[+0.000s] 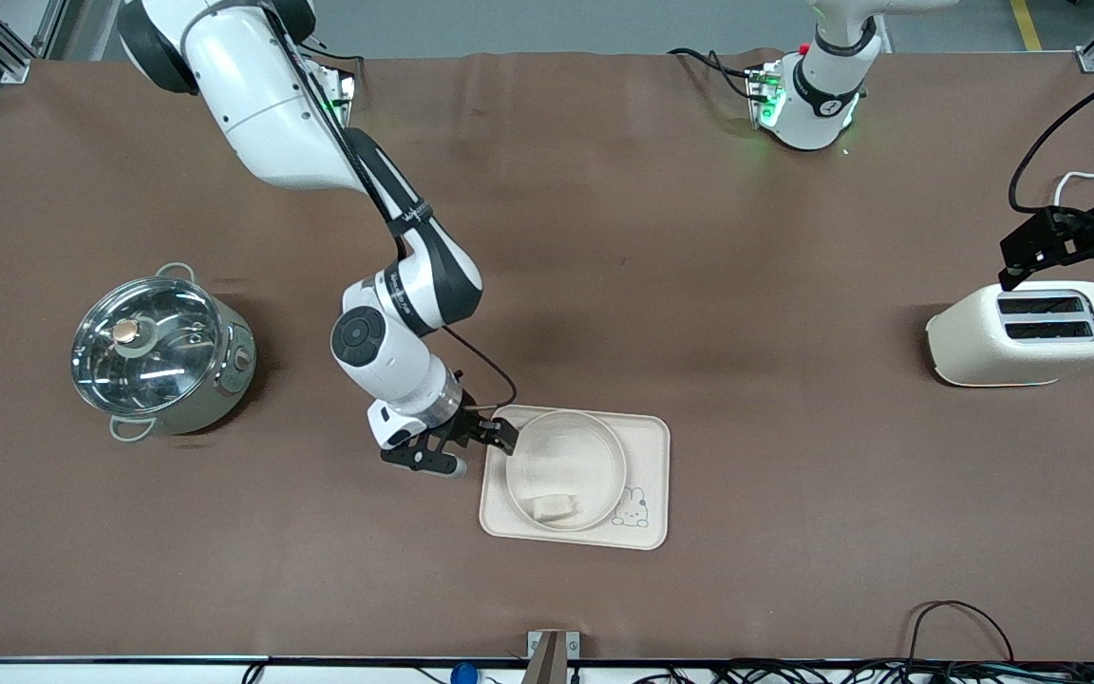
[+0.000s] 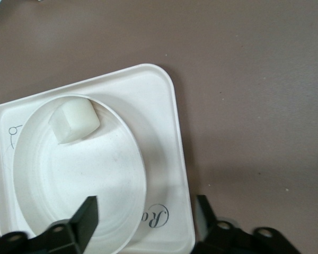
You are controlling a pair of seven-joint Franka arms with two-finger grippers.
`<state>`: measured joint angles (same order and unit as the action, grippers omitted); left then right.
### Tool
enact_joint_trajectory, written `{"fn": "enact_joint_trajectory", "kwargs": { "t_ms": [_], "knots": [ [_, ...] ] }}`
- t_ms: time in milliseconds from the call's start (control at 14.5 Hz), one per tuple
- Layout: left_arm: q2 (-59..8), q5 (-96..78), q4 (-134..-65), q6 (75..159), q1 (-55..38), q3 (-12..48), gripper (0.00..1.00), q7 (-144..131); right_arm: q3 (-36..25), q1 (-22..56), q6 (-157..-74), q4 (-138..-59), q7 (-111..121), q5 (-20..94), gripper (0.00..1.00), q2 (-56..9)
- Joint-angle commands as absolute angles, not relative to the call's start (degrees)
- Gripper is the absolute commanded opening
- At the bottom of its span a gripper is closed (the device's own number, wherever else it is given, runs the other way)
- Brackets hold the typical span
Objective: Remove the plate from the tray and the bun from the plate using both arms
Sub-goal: 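Lower the right gripper and pinch the plate rim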
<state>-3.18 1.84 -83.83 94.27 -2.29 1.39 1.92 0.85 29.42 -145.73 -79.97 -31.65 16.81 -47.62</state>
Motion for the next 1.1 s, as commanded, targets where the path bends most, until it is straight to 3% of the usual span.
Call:
{"fn": "enact_joint_trajectory", "kwargs": {
  "t_ms": [0, 276, 552, 828, 966, 1034],
  "knots": [
    [-3.6, 2.5, -82.6, 93.4, -2.4, 1.5, 1.00, 1.8, 0.1, 30.9, -145.3, -75.9, -32.4, 17.1, 0.67, -50.4],
    [-3.6, 2.5, -82.6, 93.4, -2.4, 1.5, 1.00, 1.8, -0.3, 31.8, -145.7, -70.1, -32.5, 17.1, 0.61, -55.5],
    [-3.6, 2.5, -82.5, 93.4, -2.5, 1.5, 1.00, 1.8, -0.3, 31.8, -147.7, -69.7, -32.3, 16.7, 0.57, -57.2],
    [-3.6, 2.5, -82.5, 93.4, -2.5, 1.5, 1.00, 1.7, -0.3, 31.8, -149.1, -69.9, -32.1, 16.6, 0.26, -58.3],
    [-3.6, 2.5, -82.5, 93.4, -2.5, 1.5, 1.00, 1.7, -0.3, 31.9, -151.3, -70.1, -32.1, 15.8, 0.02, -59.1],
    [-3.6, 2.5, -82.5, 93.4, -2.5, 1.5, 1.00, 1.8, -0.3, 31.8, -151.3, -70.1, -32.1, 15.9, 0.00, -59.1]
  ]
}}
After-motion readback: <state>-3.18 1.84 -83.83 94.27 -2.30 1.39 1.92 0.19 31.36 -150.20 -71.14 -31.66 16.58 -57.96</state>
